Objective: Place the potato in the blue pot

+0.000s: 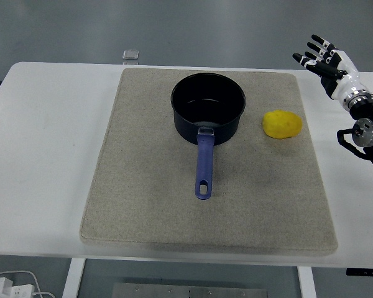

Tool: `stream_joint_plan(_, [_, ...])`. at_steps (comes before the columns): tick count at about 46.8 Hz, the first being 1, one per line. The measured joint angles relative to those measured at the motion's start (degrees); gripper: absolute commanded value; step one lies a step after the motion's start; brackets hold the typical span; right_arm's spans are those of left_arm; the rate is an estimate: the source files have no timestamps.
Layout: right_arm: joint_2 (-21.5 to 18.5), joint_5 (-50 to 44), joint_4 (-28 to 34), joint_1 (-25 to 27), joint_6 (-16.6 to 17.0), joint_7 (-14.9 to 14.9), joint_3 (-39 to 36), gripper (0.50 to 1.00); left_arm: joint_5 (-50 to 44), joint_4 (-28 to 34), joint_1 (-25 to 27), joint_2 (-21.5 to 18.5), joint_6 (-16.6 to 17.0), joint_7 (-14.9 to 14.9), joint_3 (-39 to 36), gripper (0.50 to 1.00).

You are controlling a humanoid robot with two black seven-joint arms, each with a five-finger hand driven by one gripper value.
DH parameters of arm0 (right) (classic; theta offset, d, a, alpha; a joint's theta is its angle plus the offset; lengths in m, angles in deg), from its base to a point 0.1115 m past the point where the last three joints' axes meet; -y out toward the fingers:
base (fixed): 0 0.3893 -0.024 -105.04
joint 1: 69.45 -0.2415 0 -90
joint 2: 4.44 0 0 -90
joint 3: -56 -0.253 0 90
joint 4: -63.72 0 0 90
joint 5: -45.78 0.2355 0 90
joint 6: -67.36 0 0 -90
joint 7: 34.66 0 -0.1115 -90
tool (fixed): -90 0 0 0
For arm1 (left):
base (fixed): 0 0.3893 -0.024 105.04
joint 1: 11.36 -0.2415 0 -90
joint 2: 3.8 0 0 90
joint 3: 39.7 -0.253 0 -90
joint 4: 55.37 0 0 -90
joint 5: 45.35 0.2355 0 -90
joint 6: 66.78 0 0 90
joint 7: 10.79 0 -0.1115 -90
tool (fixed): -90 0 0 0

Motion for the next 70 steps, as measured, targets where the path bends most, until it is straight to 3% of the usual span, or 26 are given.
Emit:
stream_joint_plan(10, [2.12,-5.33,-0.14,0.33,8.84,0.81,1.77,0.924,0.00,0.08,0.00,0.00,0.00,0.00,0.00,0.992])
stream_joint_plan(19, [8.22,-12.90,-4.67,1.08,17.96,2.05,2.62,0.924,0.00,0.18,0.00,0.00,0.00,0.00,0.01,0.994])
stream_joint_plan(27, [14.68,-20.03,-13.74,2.36,20.44,2.18,5.47,0.924,0.00,0.23,0.01,0.00,0.00,0.00,0.08,0.994])
stream_joint_plan(31, [17.12,-23.24,-18.28,2.59,20.43,2.77,5.61,0.924,0.00,0.43,0.00,0.00,-0.04,0.00,0.08,0.994])
stream_joint_plan(40, [18.73,-33.64,-20.98,2.02,16.44,8.99,5.61,0.921,0.00,0.44,0.00,0.00,-0.12,0.00,0.08,0.992])
stream_joint_plan(48, [18.25,-39.28,-21.25,1.54,12.79,10.00,5.49,0.921,0.00,0.37,-0.05,0.00,-0.35,0.00,0.02,0.994])
stream_joint_plan(56, [17.13,-46.74,-21.44,1.89,5.59,11.51,5.79,0.921,0.00,0.62,-0.04,0.00,-0.35,0.00,0.00,0.994])
stream_joint_plan(70, [16.20,-51.41,-21.53,2.23,2.53,11.70,8.32,0.921,0.00,0.69,-0.07,0.00,-0.35,0.00,0.00,0.994])
